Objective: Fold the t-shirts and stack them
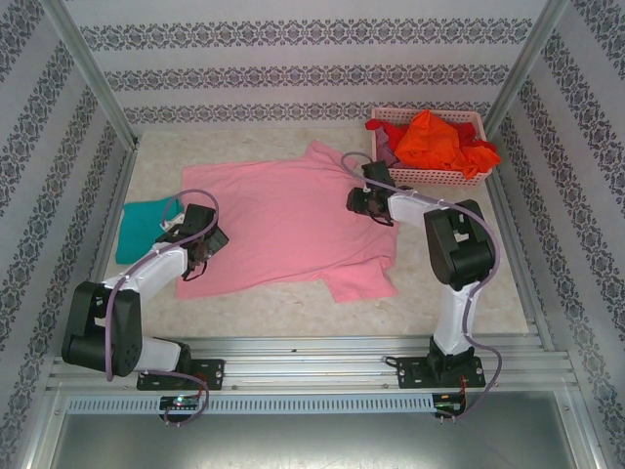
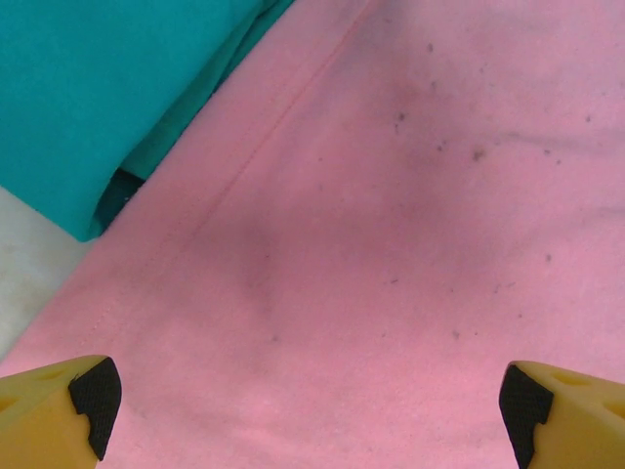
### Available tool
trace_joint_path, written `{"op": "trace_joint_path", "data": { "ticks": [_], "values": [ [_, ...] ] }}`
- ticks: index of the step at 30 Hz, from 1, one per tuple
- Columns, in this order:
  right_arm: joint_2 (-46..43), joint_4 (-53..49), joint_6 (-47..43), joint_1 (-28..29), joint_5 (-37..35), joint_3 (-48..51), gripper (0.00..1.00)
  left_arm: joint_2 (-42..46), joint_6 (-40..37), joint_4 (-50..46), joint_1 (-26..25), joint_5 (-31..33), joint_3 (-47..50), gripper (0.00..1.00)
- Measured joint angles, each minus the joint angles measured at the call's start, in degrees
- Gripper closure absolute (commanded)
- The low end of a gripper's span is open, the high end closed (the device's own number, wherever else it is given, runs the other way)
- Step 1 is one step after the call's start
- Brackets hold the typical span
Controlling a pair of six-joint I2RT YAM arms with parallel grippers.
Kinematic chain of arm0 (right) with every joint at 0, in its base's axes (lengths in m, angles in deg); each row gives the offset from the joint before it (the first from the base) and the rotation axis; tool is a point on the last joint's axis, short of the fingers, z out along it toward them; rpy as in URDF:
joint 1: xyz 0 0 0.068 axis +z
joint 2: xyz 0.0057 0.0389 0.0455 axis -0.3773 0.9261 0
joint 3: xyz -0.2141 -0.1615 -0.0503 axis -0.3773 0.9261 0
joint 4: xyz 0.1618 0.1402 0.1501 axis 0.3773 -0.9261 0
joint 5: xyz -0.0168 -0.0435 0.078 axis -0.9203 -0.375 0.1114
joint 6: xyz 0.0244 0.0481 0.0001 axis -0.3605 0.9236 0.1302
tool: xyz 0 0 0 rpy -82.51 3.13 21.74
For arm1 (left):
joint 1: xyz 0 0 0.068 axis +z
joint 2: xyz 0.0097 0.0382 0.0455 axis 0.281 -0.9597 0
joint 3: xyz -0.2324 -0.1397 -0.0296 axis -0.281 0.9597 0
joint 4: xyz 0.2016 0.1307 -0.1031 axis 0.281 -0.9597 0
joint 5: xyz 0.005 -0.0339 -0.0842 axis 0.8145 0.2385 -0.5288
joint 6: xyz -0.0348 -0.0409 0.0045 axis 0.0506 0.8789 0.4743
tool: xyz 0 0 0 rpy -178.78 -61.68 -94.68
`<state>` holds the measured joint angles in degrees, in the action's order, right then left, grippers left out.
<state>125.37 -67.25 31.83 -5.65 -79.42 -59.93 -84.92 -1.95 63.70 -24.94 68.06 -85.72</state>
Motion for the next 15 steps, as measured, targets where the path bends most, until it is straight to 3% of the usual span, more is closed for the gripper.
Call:
{"op": "trace_joint_path", "data": {
  "ticks": [12, 15],
  "values": [
    [-5.97, 2.21, 3.52, -2.19, 0.90, 10.34, 0.60, 3.91, 0.44, -0.39, 0.00, 0.02, 1.49, 0.00],
    [-7.65, 2.34, 3.89, -2.19, 1.16, 12.07, 0.54, 5.73, 1.40, -2.47, 0.00, 0.02, 2.82, 0.00]
  ]
}}
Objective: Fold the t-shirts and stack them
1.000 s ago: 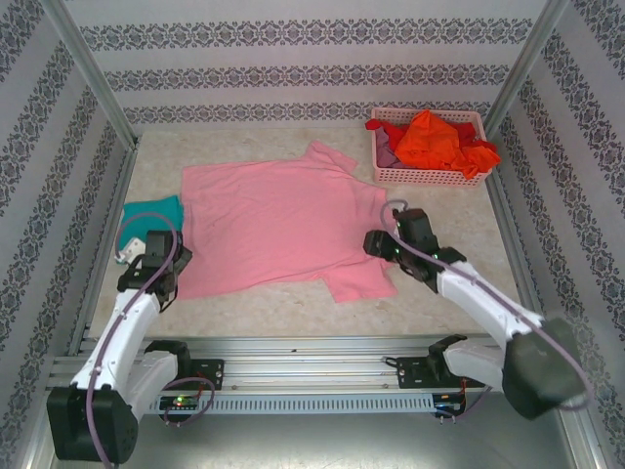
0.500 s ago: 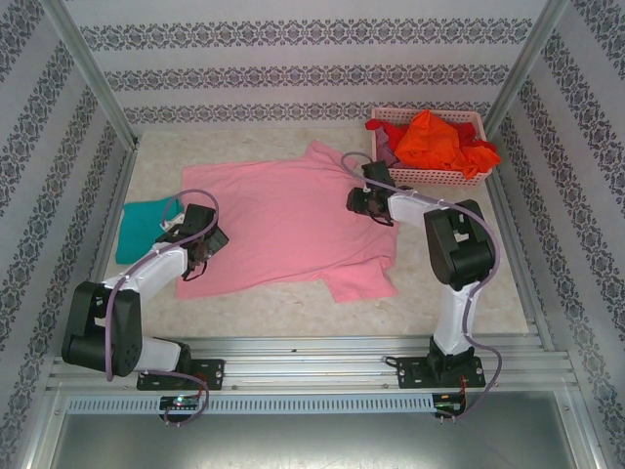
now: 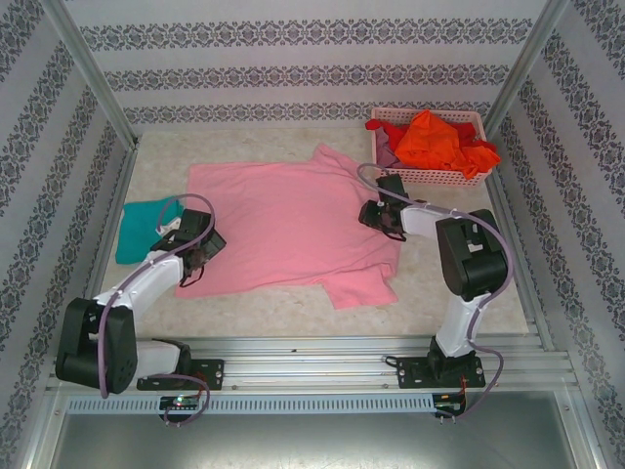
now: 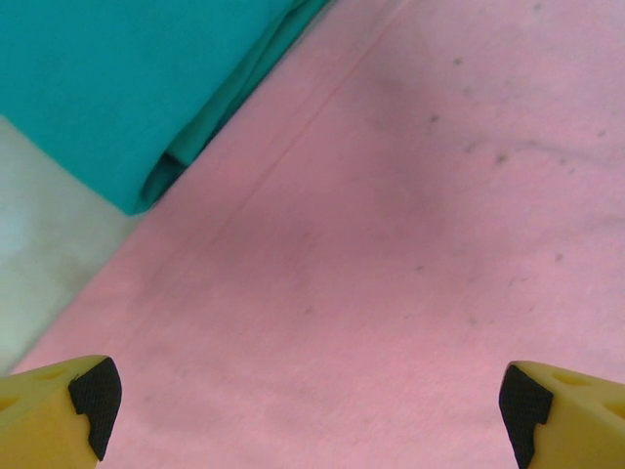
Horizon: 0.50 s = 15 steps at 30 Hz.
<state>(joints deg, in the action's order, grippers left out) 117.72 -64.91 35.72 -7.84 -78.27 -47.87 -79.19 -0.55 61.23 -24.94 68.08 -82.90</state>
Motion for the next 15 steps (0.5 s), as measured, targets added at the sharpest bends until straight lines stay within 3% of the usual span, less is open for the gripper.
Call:
{"op": "trace_joint_path", "data": {
  "ticks": [4, 6, 11, 15],
  "values": [
    [-4.31, 0.02, 0.15, 0.02, 0.17, 2.34, 0.45, 5.14, 4.04, -0.72, 2.91, -4.04, 4.39, 0.00],
    [-7.52, 0.22, -0.04, 0.04, 0.13, 2.82, 0.44, 8.70, 7.21, -1.33, 5.31, -6.12, 7.82, 0.12],
    [-14.97, 1.36, -1.09, 0.20, 0.11, 4.48, 0.44, 13.33, 14.67, -9.42, 6.10, -6.97, 10.12, 0.20],
    [-17.05, 1.73, -1.25, 1.31, 0.15, 6.71, 0.43, 13.09, 18.12, -15.08, 6.27, -5.33, 8.66, 0.34]
  ]
}}
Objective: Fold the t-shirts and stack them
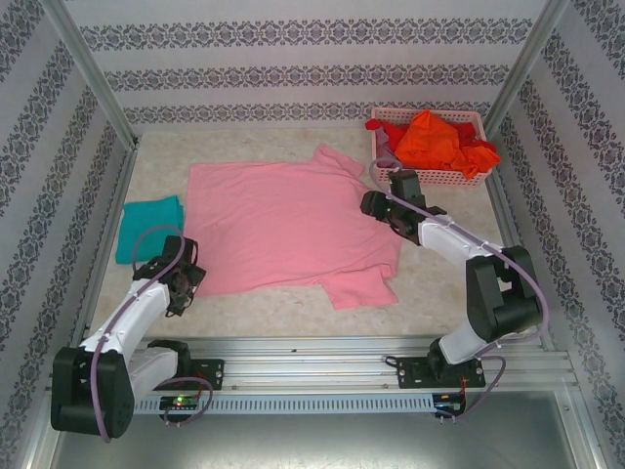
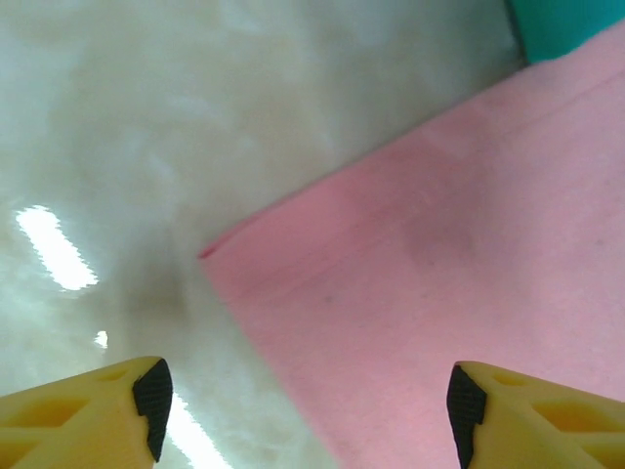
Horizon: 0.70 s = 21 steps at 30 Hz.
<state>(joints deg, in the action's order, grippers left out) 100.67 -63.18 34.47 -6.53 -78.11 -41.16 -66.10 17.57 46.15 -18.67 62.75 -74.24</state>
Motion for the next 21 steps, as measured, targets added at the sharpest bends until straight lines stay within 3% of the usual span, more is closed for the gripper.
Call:
{"op": "trace_joint_path", "data": {
  "ticks": [12, 21],
  "values": [
    [0.02, -0.17, 0.20, 2.25, 0.15, 3.15, 0.43, -8.41, 2.49, -3.72, 3.89, 2.54, -5.38, 0.55],
    [0.02, -0.11, 0.20, 2.54, 0.15, 3.30, 0.43, -13.75, 2.49, -2.16, 4.74, 2.27, -5.38, 0.57]
  ]
}}
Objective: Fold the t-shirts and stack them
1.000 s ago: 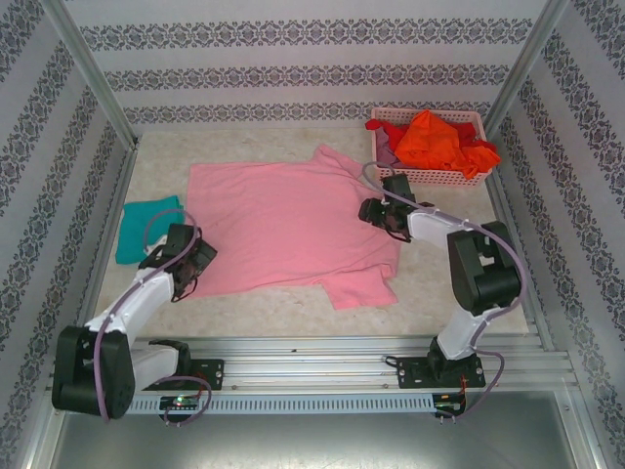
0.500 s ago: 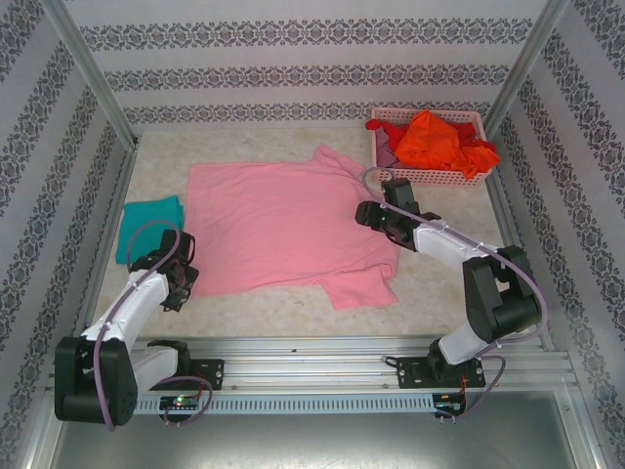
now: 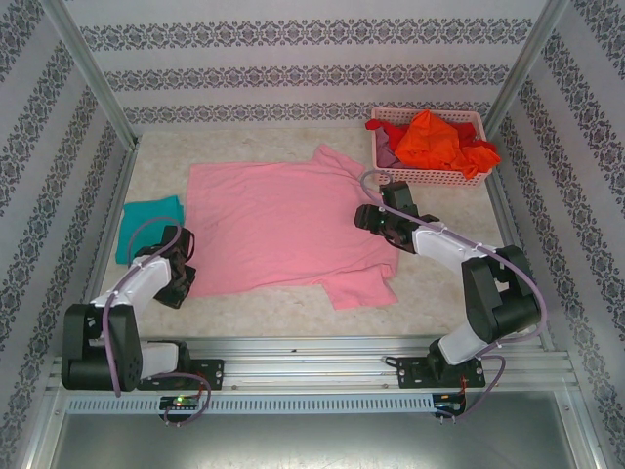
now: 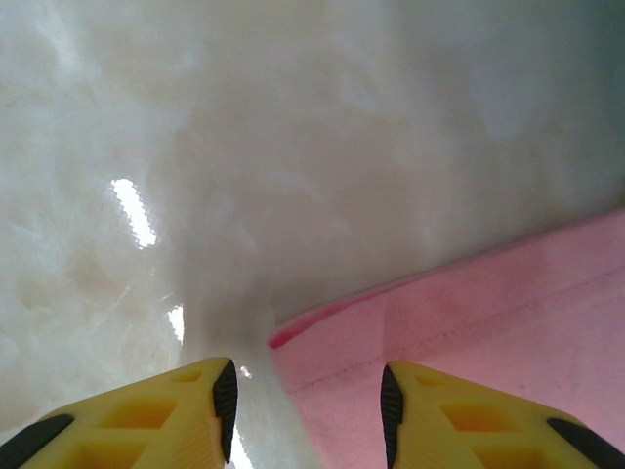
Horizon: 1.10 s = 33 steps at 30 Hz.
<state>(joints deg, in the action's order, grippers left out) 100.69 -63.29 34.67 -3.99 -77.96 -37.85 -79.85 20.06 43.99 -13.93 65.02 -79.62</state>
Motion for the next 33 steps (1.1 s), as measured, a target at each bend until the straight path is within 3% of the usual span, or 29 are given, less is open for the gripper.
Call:
{"op": "trace_joint_path", "data": {
  "ticks": [7, 18, 24, 33],
  "values": [
    [0.00, -0.09, 0.02, 0.00, 0.00, 0.44, 0.43, -3.39, -0.02, 2.29, 0.35, -1.05, 0.00, 0.64],
    [-2.93, -1.38, 0.20, 0.00, -0.22, 1.84, 0.43, -3.04, 0.00, 1.07, 0.35, -0.22, 0.02, 0.96],
    [-11.04, -5.79, 0.66, 2.14, -3.02, 5.31, 0.44, -1.92, -0.02, 1.16, 0.37, -0.48, 0.48, 1.00],
    [-22.05, -19.54, 7.82, 10.75, -7.85, 13.38, 0.48, 1.11, -0.24, 2.67, 0.39, -2.19, 1.84, 1.00]
  ]
}}
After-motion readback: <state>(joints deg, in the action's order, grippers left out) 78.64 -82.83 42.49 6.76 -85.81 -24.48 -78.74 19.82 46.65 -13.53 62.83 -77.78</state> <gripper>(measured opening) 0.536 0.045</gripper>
